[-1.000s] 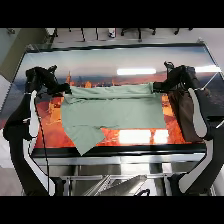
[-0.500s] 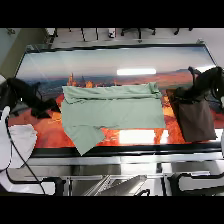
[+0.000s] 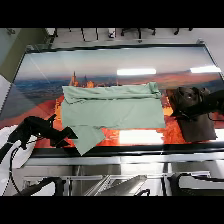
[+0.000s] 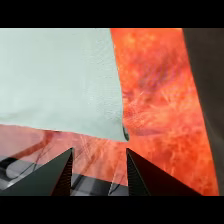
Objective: Fold the shirts.
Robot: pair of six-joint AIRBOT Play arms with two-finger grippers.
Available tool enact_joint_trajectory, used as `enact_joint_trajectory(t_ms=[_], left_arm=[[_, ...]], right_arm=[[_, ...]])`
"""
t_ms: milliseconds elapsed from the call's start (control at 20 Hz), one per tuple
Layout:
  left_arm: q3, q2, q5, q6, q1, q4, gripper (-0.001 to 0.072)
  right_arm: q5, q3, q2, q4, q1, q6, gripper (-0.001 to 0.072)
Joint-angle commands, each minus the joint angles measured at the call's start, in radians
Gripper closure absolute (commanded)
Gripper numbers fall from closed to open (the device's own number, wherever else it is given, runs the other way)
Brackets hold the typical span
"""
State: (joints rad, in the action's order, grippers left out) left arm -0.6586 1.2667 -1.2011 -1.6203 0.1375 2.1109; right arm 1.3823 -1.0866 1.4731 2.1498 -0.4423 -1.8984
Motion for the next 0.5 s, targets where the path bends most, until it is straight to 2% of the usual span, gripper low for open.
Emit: enact_joint_trajectory(t_ms=[0,50,100,150,200,450], left_arm=[[0.04,-0.013,0.163,-0.005,-0.034,0.04,0.0194],[0.035,-0.012,0.183,-0.005,-0.039,0.038,0.0238],[0.027,-0.012,0.2,-0.005,-0.039,0.038,0.024],[0.017,-0.012,0.215,-0.005,-0.039,0.037,0.0396],[0.004,-0.012,0.232,-0.005,-0.038,0.036,0.0675],[-0.052,-0.013,0.222,-0.011,-0.038,0.035,0.0694]], right_arm=[[-0.026,0.018,0.034,0.027,0.008,-0.018,0.0332],[-0.029,0.018,0.05,0.027,0.018,-0.018,0.0332],[-0.029,0.018,0.065,0.027,0.028,-0.018,0.033],[-0.029,0.018,0.082,0.027,0.039,-0.018,0.0269],[-0.037,0.018,0.101,0.027,0.053,-0.018,0.0196],[-0.082,0.018,0.196,0.028,0.119,-0.017,0.0202]])
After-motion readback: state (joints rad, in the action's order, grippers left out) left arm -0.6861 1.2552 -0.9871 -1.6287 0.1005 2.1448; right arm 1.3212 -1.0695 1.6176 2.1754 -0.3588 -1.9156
